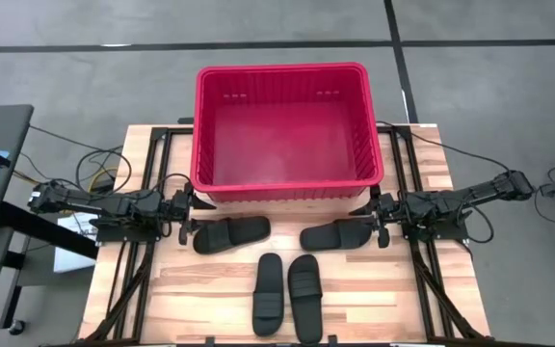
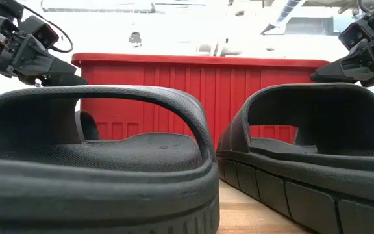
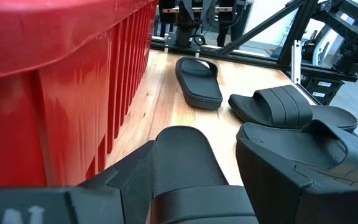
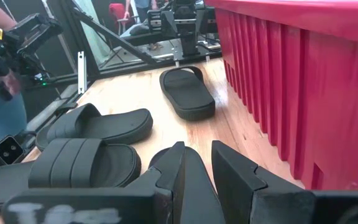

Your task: Pick and place slides into bin

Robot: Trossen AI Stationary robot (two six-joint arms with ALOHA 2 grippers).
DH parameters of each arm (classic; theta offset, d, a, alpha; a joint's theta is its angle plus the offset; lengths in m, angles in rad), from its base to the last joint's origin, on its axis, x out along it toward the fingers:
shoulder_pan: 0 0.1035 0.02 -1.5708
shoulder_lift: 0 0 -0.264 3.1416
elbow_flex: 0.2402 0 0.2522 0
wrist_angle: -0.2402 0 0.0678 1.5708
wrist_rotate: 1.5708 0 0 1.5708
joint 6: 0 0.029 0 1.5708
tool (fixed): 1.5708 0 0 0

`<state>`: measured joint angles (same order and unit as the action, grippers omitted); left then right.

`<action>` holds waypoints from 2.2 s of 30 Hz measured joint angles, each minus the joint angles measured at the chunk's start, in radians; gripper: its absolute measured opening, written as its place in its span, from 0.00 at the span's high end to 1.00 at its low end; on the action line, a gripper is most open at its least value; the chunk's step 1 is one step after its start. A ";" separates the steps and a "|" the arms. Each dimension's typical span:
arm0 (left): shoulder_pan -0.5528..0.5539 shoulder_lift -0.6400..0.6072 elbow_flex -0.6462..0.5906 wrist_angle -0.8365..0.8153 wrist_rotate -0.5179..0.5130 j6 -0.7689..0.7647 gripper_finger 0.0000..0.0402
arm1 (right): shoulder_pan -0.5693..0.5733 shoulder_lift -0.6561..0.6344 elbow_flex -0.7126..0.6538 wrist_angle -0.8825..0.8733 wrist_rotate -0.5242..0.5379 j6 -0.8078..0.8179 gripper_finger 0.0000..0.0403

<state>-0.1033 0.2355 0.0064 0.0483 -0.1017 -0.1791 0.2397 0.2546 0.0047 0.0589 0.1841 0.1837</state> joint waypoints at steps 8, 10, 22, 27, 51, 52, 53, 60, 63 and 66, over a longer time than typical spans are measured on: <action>0.000 0.000 0.000 0.000 0.000 0.000 0.48 | 0.000 0.000 0.000 0.000 0.000 0.000 0.82; 0.000 0.000 0.000 0.000 0.000 0.000 0.48 | 0.000 0.000 0.000 0.000 0.000 0.000 0.82; 0.000 0.000 0.000 0.021 -0.056 -0.127 0.48 | 0.000 0.000 0.000 0.000 0.000 0.000 0.82; 0.000 0.000 0.000 0.018 -0.106 -0.249 0.48 | 0.000 0.000 0.000 0.000 0.000 0.000 0.82; 0.000 0.000 0.158 0.033 0.428 -0.768 0.48 | 0.000 0.000 0.000 0.000 0.000 0.000 0.82; 0.000 0.000 0.186 -0.008 0.474 -0.798 0.48 | 0.000 0.000 0.000 0.000 0.000 0.000 0.82; -0.001 0.000 0.214 -0.059 0.512 -0.820 0.48 | 0.000 0.000 0.000 0.000 0.000 0.000 0.82; -0.038 0.015 0.418 -0.463 0.528 -0.784 0.48 | 0.000 0.000 0.000 0.000 0.000 0.000 0.82; -0.058 0.044 0.492 -0.587 0.484 -0.746 0.48 | 0.000 0.000 0.000 0.000 0.000 0.000 0.82; -0.081 0.080 0.547 -0.736 0.438 -0.735 0.48 | 0.000 0.000 0.000 0.000 0.000 0.000 0.82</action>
<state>-0.1843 0.3151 0.5530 -0.6874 0.3368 -0.9146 0.2394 0.2549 0.0048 0.0589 0.1841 0.1841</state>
